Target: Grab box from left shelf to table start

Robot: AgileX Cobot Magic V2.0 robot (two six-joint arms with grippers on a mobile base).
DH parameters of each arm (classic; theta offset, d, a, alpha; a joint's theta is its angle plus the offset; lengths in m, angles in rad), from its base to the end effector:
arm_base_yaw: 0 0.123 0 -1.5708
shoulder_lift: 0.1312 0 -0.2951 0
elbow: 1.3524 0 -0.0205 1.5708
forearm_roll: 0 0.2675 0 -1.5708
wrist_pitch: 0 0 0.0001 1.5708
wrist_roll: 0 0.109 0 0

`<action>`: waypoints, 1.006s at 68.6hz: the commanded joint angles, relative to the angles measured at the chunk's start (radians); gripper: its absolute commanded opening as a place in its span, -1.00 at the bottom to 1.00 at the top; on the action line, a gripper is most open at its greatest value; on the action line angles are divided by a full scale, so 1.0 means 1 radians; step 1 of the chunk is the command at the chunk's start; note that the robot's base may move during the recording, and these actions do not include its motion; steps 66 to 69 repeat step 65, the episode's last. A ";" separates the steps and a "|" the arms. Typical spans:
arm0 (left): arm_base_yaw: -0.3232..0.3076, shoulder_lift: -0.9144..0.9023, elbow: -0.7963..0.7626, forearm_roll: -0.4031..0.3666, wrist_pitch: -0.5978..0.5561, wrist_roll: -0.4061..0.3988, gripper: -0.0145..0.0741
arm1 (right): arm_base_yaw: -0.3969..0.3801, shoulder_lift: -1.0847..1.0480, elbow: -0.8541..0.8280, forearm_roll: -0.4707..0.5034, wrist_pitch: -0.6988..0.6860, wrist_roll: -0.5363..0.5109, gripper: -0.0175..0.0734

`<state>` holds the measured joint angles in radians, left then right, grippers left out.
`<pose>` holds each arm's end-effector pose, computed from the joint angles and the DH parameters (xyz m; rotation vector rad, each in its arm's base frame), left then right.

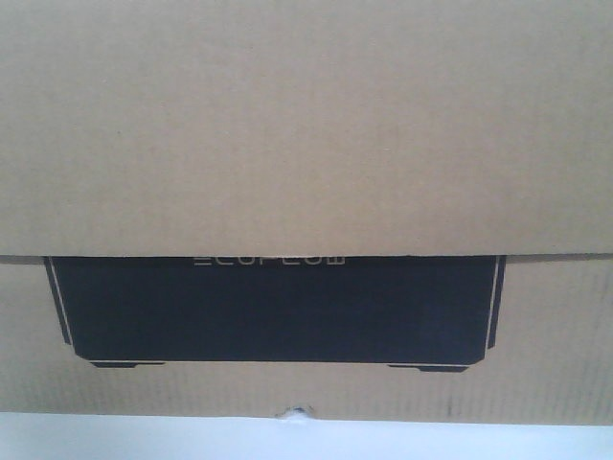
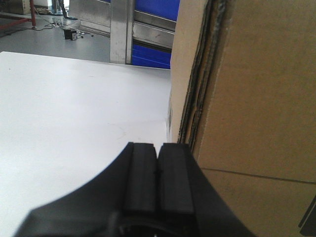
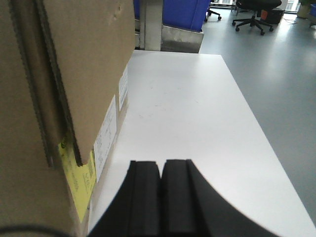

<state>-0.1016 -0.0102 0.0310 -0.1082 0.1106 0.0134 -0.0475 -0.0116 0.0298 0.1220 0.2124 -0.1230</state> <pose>0.0809 -0.0096 0.1920 0.0153 1.6166 -0.1608 0.0804 -0.0010 0.1816 0.0184 1.7125 -0.0161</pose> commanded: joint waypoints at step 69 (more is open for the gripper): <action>0.000 -0.016 -0.005 -0.008 -0.085 0.002 -0.90 | -0.006 -0.008 0.005 -0.006 -0.097 0.002 -0.50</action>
